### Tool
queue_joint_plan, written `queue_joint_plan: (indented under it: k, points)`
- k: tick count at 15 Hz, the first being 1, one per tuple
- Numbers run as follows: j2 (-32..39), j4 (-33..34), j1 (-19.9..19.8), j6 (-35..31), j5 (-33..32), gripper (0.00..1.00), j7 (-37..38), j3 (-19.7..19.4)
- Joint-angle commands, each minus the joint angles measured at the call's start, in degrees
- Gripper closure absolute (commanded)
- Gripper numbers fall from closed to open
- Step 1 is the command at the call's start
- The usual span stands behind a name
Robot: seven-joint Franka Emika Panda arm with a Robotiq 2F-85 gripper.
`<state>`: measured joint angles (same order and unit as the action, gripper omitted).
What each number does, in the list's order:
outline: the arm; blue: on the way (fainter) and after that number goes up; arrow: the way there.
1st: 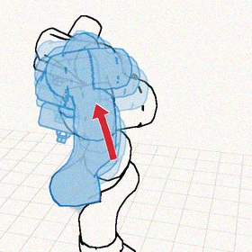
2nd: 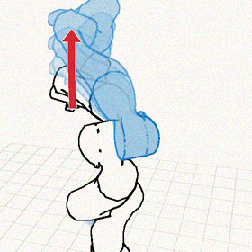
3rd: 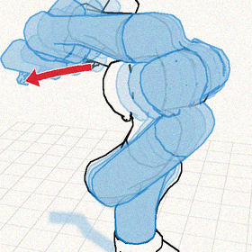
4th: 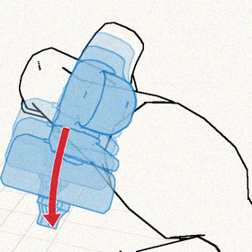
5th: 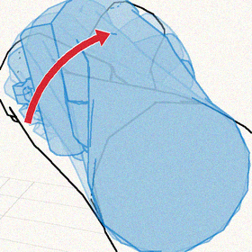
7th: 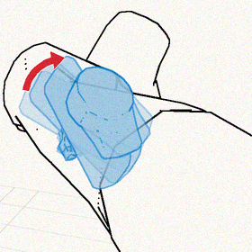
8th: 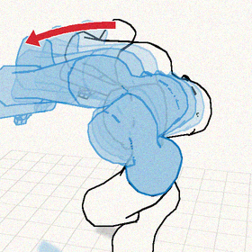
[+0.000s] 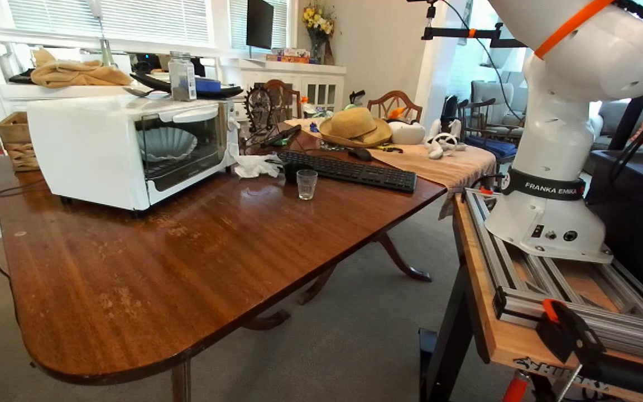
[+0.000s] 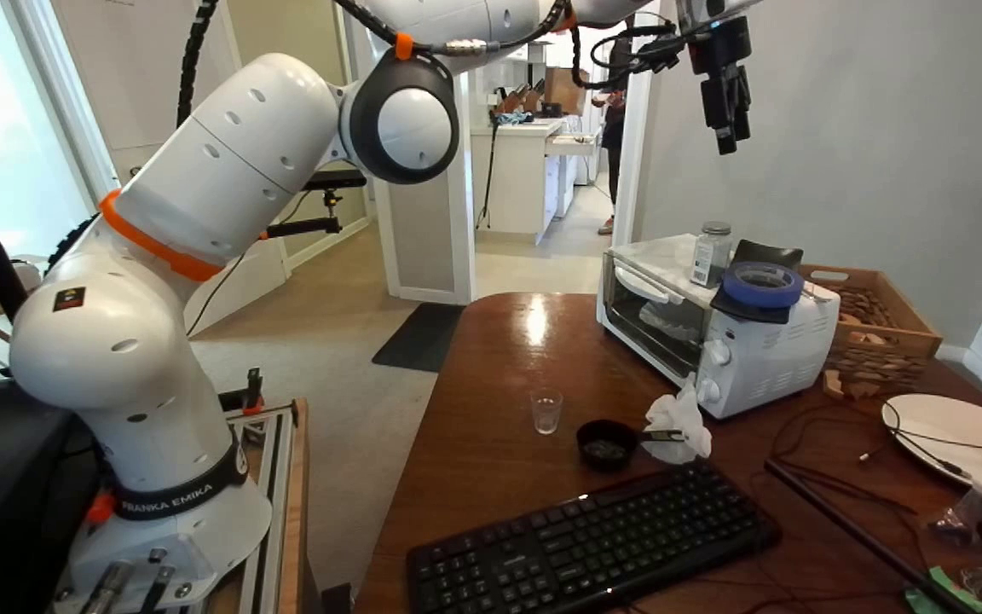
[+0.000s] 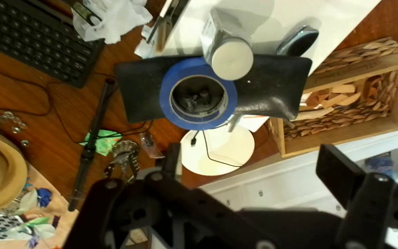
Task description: Put the blue masking tape on the black tray.
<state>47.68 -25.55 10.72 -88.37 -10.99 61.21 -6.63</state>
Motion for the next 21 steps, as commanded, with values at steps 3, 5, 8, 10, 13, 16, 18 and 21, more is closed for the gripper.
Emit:
queue_joint_plan:
  k: [3,5,8,10,13,16,18,21]
  points:
    - [0.2,0.0,-2.9,-6.0,2.0,0.00,-8.9,0.8]
    - [0.0,0.0,-2.1,-5.0,1.1,0.00,-7.3,-0.2]
    - [0.0,-0.1,-2.5,-5.1,1.2,0.00,-8.1,-0.2]
    - [-0.1,-0.3,-2.6,-5.3,0.4,0.00,-13.5,-0.2]
    - [-1.0,-0.8,-4.4,-4.3,2.8,0.00,-25.0,2.0]
    - [-1.3,-1.0,-5.6,-3.6,4.8,0.00,-34.3,3.2]
    - [-1.4,-1.3,-5.6,-2.8,6.5,0.00,-39.0,4.3]
    - [-1.9,-1.8,-5.5,0.0,8.7,0.00,-45.8,6.0]
